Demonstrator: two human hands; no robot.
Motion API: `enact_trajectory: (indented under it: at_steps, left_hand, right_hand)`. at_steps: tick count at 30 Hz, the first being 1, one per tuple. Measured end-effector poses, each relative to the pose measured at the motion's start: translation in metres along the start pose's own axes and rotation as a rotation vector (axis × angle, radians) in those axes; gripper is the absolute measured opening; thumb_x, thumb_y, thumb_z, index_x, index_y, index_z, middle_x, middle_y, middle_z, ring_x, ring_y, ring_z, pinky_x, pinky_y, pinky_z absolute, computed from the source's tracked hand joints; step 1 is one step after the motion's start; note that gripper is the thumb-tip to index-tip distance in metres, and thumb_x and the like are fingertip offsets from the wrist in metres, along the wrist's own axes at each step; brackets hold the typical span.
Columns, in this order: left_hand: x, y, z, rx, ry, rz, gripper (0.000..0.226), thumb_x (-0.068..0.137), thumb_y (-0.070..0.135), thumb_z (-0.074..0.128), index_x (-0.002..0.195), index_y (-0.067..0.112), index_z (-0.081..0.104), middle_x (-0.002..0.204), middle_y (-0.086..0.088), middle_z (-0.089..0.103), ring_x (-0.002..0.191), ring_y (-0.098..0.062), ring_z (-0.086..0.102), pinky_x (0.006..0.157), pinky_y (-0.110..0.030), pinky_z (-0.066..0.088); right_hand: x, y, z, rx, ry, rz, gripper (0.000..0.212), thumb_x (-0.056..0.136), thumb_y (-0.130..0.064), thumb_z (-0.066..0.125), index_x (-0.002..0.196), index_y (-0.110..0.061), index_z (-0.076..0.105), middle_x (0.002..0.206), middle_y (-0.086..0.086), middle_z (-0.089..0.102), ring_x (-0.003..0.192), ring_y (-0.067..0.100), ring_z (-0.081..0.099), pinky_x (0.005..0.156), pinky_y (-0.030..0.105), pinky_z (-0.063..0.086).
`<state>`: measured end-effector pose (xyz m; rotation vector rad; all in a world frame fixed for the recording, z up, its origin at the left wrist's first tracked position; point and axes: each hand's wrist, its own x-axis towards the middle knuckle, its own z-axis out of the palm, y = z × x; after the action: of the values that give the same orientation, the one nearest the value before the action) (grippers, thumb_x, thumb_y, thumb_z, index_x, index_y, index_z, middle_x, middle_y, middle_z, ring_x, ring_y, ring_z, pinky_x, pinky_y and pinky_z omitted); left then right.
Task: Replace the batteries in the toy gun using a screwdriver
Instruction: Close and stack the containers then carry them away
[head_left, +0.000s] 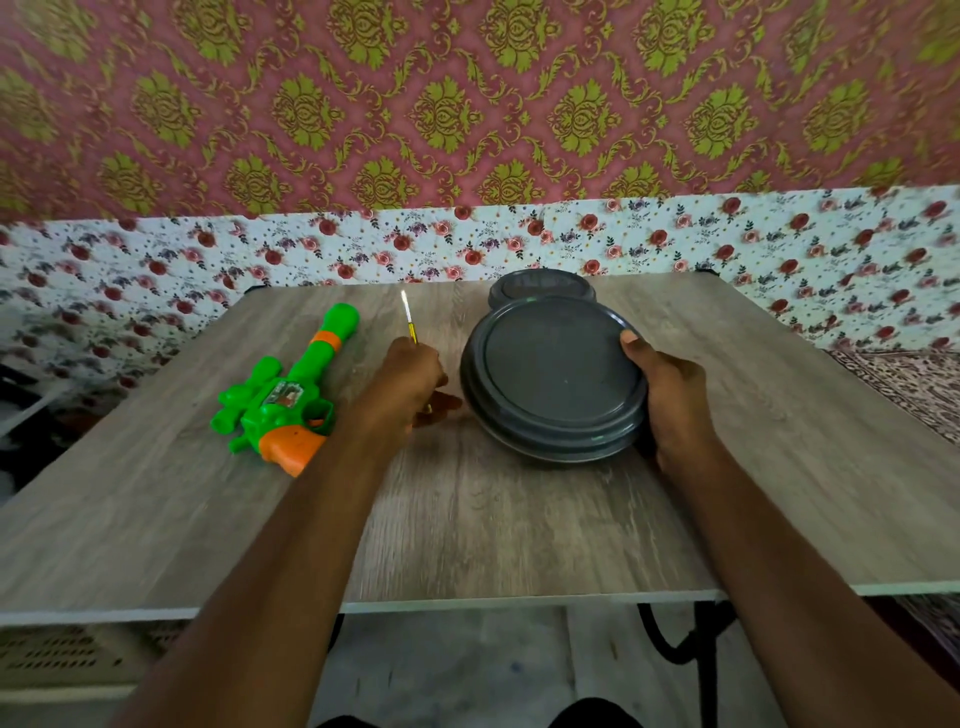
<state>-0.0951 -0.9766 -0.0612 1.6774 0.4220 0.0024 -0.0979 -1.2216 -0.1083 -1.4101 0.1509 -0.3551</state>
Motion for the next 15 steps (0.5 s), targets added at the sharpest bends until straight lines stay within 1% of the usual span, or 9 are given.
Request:
enact_trajectory:
  at_steps: [2, 4, 5, 7, 9, 10, 11, 13, 15]
  left_hand:
    - [-0.007, -0.003, 0.001, 0.001, 0.045, 0.032, 0.011, 0.099, 0.007, 0.039, 0.096, 0.009, 0.05, 0.078, -0.008, 0.048, 0.057, -0.019, 0.047, 0.057, -0.029, 0.042]
    - [-0.017, -0.005, 0.001, -0.056, -0.006, 0.0, 0.012, 0.093, 0.016, 0.046, 0.082, 0.012, 0.047, 0.076, -0.008, 0.044, 0.053, -0.017, 0.034, 0.054, -0.026, 0.033]
    - [-0.021, -0.007, 0.0, -0.076, -0.047, -0.015, 0.015, 0.093, 0.024, 0.049, 0.083, 0.012, 0.05, 0.081, -0.008, 0.05, 0.053, -0.016, 0.033, 0.053, -0.025, 0.032]
    - [-0.026, -0.009, -0.003, -0.073, -0.115, -0.014, 0.034, 0.095, 0.045, 0.055, 0.102, 0.012, 0.06, 0.1, -0.011, 0.065, 0.052, -0.013, 0.038, 0.052, -0.022, 0.033]
    - [-0.027, -0.012, -0.005, -0.052, -0.172, -0.009, 0.064, 0.09, 0.067, 0.059, 0.121, 0.011, 0.062, 0.116, -0.013, 0.069, 0.05, -0.009, 0.046, 0.05, -0.023, 0.037]
    - [-0.029, -0.013, -0.005, -0.049, -0.202, -0.001, 0.071, 0.085, 0.073, 0.061, 0.12, 0.011, 0.064, 0.115, -0.012, 0.07, 0.048, -0.008, 0.049, 0.049, -0.023, 0.04]
    - [-0.03, -0.014, -0.003, -0.059, -0.224, 0.008, 0.072, 0.081, 0.073, 0.066, 0.116, 0.011, 0.067, 0.109, -0.011, 0.072, 0.048, -0.01, 0.053, 0.049, -0.024, 0.044]
    - [-0.032, -0.013, 0.0, -0.089, -0.202, 0.022, 0.06, 0.074, 0.062, 0.081, 0.104, 0.011, 0.071, 0.091, -0.008, 0.075, 0.056, -0.016, 0.061, 0.053, -0.027, 0.049]
    - [-0.03, -0.01, -0.002, -0.128, -0.166, 0.017, 0.047, 0.072, 0.049, 0.088, 0.093, 0.01, 0.071, 0.071, -0.003, 0.071, 0.052, -0.015, 0.06, 0.049, -0.025, 0.047]
  right_hand:
    - [-0.001, 0.001, 0.001, -0.005, 0.008, 0.003, 0.061, 0.08, -0.049, 0.077, 0.101, 0.009, 0.069, 0.092, 0.011, 0.08, 0.091, 0.03, 0.077, 0.094, 0.055, 0.059]
    - [0.0, 0.002, 0.002, -0.005, 0.017, 0.009, 0.064, 0.073, -0.055, 0.077, 0.098, 0.003, 0.072, 0.093, 0.011, 0.08, 0.093, 0.03, 0.077, 0.094, 0.055, 0.059]
    - [0.0, 0.004, 0.002, -0.007, 0.023, 0.016, 0.06, 0.071, -0.058, 0.077, 0.094, -0.003, 0.076, 0.094, 0.01, 0.08, 0.093, 0.03, 0.077, 0.094, 0.054, 0.059]
    - [0.002, 0.005, 0.002, -0.009, 0.048, 0.029, 0.056, 0.07, -0.062, 0.076, 0.089, -0.01, 0.079, 0.094, 0.008, 0.08, 0.093, 0.03, 0.077, 0.094, 0.054, 0.059]
    - [0.002, 0.005, 0.003, -0.012, 0.065, 0.037, 0.061, 0.07, -0.064, 0.075, 0.091, -0.007, 0.078, 0.093, 0.008, 0.08, 0.092, 0.031, 0.077, 0.092, 0.054, 0.06]
    - [0.001, 0.004, 0.004, -0.021, 0.063, 0.04, 0.061, 0.07, -0.063, 0.074, 0.091, -0.007, 0.077, 0.092, 0.008, 0.08, 0.092, 0.031, 0.077, 0.091, 0.054, 0.06]
    - [0.0, 0.003, 0.006, -0.037, 0.053, 0.046, 0.06, 0.07, -0.063, 0.074, 0.09, -0.007, 0.077, 0.092, 0.008, 0.08, 0.091, 0.031, 0.077, 0.09, 0.054, 0.06]
    - [-0.003, 0.002, 0.011, -0.066, 0.03, 0.058, 0.061, 0.068, -0.064, 0.074, 0.09, -0.007, 0.077, 0.09, 0.008, 0.08, 0.09, 0.03, 0.077, 0.09, 0.053, 0.06]
    - [-0.003, -0.002, 0.017, -0.076, -0.009, 0.052, 0.069, 0.068, -0.069, 0.074, 0.096, -0.006, 0.077, 0.093, 0.009, 0.08, 0.093, 0.031, 0.076, 0.091, 0.054, 0.06]
